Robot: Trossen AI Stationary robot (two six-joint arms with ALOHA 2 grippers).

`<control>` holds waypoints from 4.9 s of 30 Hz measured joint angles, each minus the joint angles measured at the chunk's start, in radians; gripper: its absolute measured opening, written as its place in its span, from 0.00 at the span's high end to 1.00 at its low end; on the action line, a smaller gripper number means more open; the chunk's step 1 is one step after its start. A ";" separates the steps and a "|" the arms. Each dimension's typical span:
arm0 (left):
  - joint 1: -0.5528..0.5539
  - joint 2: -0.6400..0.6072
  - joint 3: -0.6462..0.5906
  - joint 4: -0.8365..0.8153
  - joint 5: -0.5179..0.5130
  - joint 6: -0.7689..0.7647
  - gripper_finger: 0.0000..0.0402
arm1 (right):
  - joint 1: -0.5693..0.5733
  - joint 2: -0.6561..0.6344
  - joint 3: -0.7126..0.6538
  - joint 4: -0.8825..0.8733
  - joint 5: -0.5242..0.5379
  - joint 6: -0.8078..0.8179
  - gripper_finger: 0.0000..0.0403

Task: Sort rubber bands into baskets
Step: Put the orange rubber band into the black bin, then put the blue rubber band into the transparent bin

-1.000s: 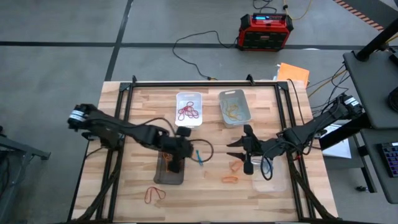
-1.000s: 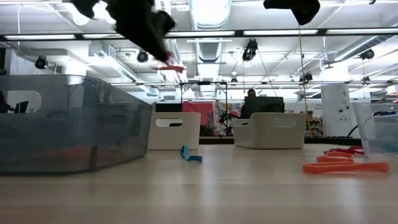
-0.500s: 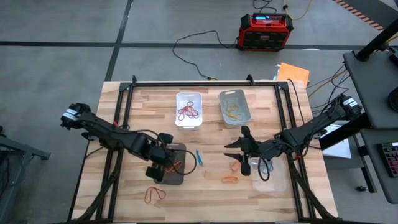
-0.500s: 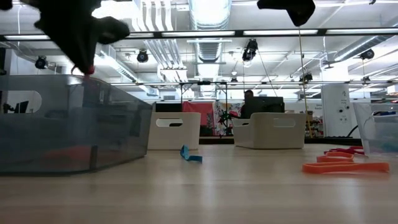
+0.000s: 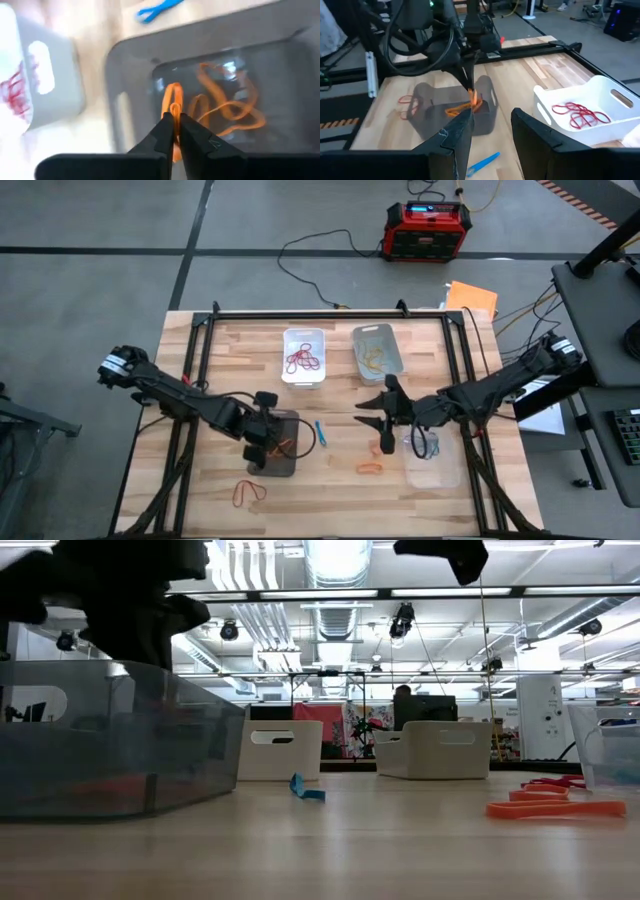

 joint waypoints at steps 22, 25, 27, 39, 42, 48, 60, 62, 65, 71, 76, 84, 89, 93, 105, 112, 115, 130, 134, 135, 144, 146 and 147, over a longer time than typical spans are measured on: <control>0.000 -0.023 -0.002 0.009 -0.060 0.035 0.46 | -0.072 0.068 0.023 -0.009 -0.004 0.095 0.68; -0.006 -0.064 -0.003 0.039 -0.062 0.052 0.45 | -0.079 0.086 0.023 -0.009 -0.001 0.131 0.68; -0.013 -0.102 -0.011 0.072 -0.062 0.074 0.45 | -0.080 0.107 0.030 -0.013 -0.001 0.142 0.68; -0.023 -0.427 -0.285 0.470 -0.112 0.150 0.45 | -0.091 0.305 0.335 -0.449 0.003 0.332 0.68; -0.022 -0.485 -0.301 0.479 -0.113 0.153 0.45 | -0.093 0.394 0.465 -0.673 0.001 0.439 0.68; -0.026 -0.595 -0.300 0.486 -0.266 0.237 0.45 | -0.093 0.597 0.718 -0.954 -0.050 0.520 0.68; -0.026 -0.779 -0.302 0.529 -0.359 0.236 0.45 | -0.111 0.854 0.986 -1.036 -0.198 0.531 0.68; -0.026 -0.802 -0.302 0.529 -0.365 0.232 0.45 | -0.118 0.878 1.000 -1.034 -0.220 0.533 0.68; -0.026 -0.832 -0.302 0.526 -0.365 0.232 0.45 | -0.128 0.919 1.015 -1.029 -0.259 0.535 0.68; -0.026 -0.866 -0.302 0.482 -0.365 0.230 0.45 | -0.145 0.983 1.031 -1.033 -0.339 0.524 0.67; -0.026 -0.868 -0.303 0.446 -0.365 0.215 0.45 | -0.144 1.007 1.032 -1.025 -0.349 0.515 0.59; -0.026 -0.867 -0.303 0.436 -0.365 0.215 0.45 | -0.143 1.033 1.017 -1.003 -0.341 0.511 0.48; -0.026 -0.865 -0.303 0.422 -0.365 0.207 0.45 | -0.141 1.064 1.016 -0.959 -0.341 0.510 0.48; -0.026 -0.863 -0.303 0.421 -0.364 0.199 0.45 | -0.140 1.094 1.016 -0.949 -0.341 0.499 0.49; -0.026 -0.852 -0.303 0.422 -0.364 0.198 0.45 | -0.140 1.112 1.018 -0.951 -0.321 0.495 0.73; -0.026 -0.835 -0.303 0.422 -0.364 0.181 0.45 | -0.141 1.112 1.017 -0.955 -0.309 0.443 0.96; -0.026 -0.830 -0.303 0.422 -0.364 0.176 0.45 | -0.141 1.101 1.015 -0.968 -0.311 0.440 0.97; -0.026 -0.823 -0.304 0.422 -0.365 0.176 0.45 | -0.120 0.890 1.012 -1.193 -0.332 0.336 0.98; -0.026 -0.822 -0.304 0.423 -0.365 0.176 0.45 | -0.111 0.799 1.012 -1.278 -0.341 0.338 0.98; -0.026 -0.822 -0.304 0.423 -0.365 0.175 0.45 | -0.107 0.774 1.011 -1.299 -0.344 0.344 0.98; -0.026 -0.819 -0.304 0.424 -0.366 0.160 0.45 | -0.059 0.541 0.891 -1.484 -0.361 0.487 0.98; -0.026 -0.817 -0.304 0.421 -0.366 0.154 0.45 | -0.046 0.486 0.835 -1.492 -0.368 0.540 0.98; -0.026 -0.816 -0.304 0.423 -0.366 0.153 0.45 | -0.038 0.455 0.804 -1.491 -0.369 0.565 0.98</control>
